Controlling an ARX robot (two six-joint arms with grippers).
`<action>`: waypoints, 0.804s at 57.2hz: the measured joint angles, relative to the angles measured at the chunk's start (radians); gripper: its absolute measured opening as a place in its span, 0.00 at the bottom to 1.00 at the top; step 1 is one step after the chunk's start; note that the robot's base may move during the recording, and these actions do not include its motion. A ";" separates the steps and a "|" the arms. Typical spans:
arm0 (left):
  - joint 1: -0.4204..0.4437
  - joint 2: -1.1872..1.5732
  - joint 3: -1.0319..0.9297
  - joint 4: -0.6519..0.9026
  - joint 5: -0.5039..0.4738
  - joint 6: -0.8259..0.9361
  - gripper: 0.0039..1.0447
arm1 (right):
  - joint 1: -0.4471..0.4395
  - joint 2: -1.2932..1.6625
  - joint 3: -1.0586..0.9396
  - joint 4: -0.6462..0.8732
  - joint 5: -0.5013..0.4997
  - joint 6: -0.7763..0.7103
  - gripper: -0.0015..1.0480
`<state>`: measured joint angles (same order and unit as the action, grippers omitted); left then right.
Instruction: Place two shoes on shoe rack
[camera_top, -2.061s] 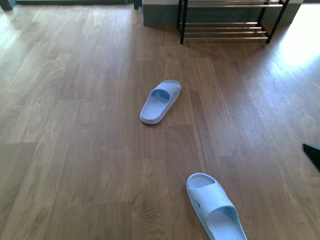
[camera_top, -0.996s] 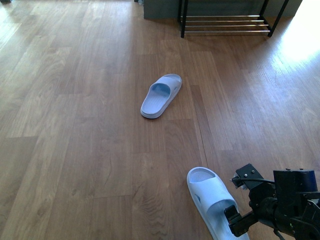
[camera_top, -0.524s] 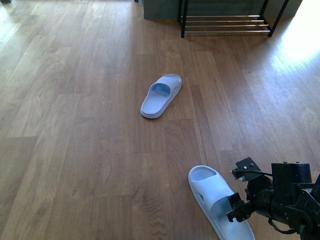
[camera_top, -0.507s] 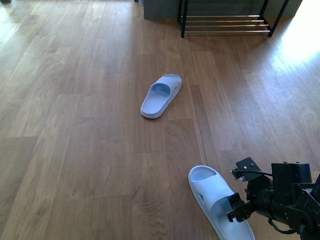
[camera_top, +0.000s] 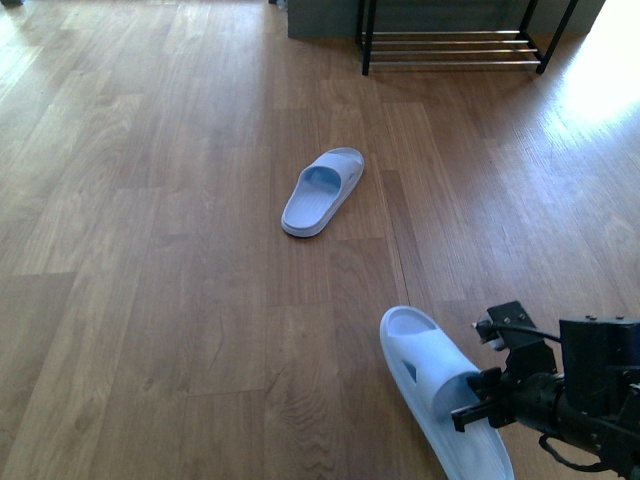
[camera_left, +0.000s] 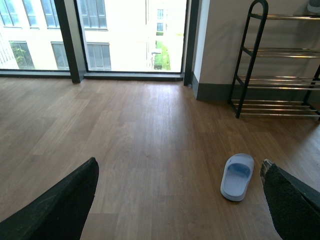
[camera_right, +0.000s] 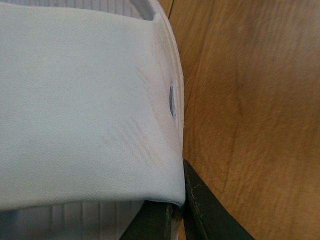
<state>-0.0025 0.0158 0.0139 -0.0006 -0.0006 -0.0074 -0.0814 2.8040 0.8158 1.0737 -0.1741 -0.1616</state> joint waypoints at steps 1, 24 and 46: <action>0.000 0.000 0.000 0.000 0.000 0.000 0.91 | 0.000 -0.029 -0.021 0.000 0.013 0.007 0.01; 0.000 0.000 0.000 0.000 0.000 0.000 0.91 | -0.044 -0.833 -0.389 -0.253 0.115 0.105 0.01; 0.000 0.000 0.000 0.000 0.000 0.000 0.91 | -0.063 -1.709 -0.617 -0.643 0.143 0.246 0.01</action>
<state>-0.0025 0.0158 0.0139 -0.0006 -0.0006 -0.0074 -0.1444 1.0946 0.1986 0.4305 -0.0311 0.0845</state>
